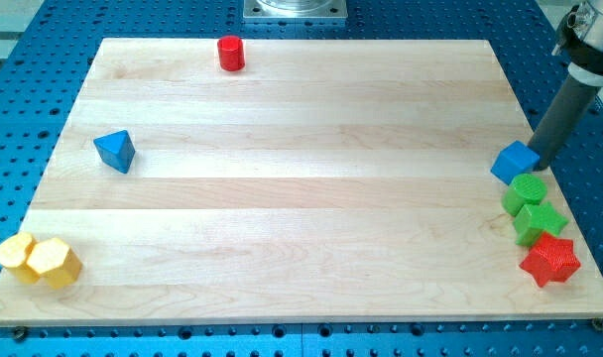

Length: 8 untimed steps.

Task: Move the triangle above the blue cube

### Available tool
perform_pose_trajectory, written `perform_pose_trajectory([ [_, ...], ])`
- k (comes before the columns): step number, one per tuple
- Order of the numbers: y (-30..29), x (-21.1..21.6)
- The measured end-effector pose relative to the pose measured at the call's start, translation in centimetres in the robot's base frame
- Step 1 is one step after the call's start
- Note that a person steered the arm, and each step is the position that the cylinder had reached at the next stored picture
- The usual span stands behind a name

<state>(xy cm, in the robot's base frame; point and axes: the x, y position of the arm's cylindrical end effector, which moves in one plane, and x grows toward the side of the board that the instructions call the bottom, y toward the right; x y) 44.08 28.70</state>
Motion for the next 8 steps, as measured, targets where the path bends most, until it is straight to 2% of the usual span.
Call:
perform_pose_trajectory([
  [2, -0.8, -1.1],
  [3, -5.5, -6.9],
  [4, -17.3, -7.8],
  [5, -29.3, -5.8],
  [7, -30.5, -4.2],
  [8, -31.9, 1.3],
])
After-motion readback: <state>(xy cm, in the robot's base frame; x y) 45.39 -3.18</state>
